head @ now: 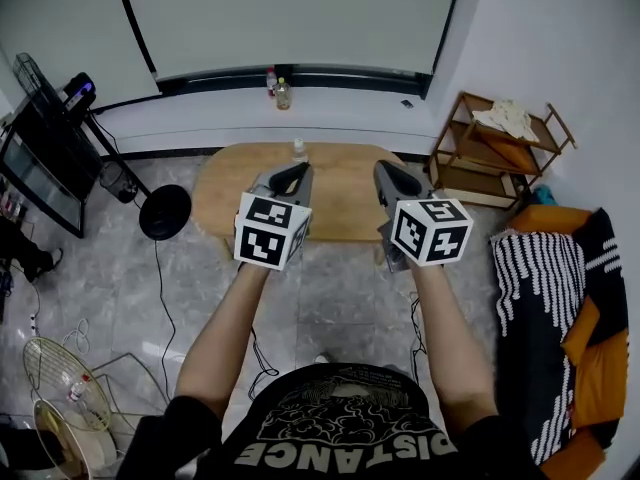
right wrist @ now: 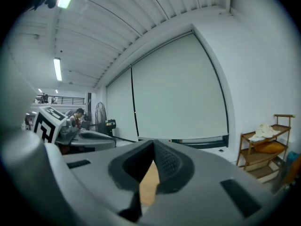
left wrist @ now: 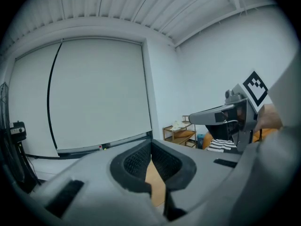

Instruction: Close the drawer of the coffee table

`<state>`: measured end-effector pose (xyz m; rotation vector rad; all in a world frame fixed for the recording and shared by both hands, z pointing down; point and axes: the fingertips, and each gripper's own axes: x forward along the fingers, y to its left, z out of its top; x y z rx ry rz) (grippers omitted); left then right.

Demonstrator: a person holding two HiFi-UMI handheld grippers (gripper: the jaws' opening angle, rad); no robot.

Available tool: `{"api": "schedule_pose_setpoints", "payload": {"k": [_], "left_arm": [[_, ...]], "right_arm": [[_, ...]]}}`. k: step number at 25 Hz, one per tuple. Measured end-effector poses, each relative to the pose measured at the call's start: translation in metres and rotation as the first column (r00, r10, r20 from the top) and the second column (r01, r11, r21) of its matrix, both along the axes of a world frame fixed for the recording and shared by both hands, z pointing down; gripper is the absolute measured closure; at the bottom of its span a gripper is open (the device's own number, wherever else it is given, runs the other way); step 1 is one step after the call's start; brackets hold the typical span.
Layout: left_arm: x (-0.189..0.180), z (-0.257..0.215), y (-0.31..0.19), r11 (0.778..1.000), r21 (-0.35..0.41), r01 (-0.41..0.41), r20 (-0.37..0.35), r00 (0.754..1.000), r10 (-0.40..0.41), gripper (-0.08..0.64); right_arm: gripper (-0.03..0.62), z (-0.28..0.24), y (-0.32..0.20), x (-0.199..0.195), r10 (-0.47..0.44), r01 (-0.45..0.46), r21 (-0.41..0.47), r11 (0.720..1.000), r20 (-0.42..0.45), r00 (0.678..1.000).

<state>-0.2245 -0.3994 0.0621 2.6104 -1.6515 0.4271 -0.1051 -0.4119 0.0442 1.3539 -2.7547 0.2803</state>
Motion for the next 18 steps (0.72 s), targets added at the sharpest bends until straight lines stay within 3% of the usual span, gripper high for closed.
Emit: {"api": "schedule_pose_setpoints", "payload": {"k": [18], "left_arm": [[-0.005,0.001,0.008,1.0,0.001,0.012,-0.001,1.0,-0.012,0.557]], "right_arm": [[0.588,-0.003,0.011,0.004,0.021,-0.018,0.054,0.998,-0.054,0.998]]}}
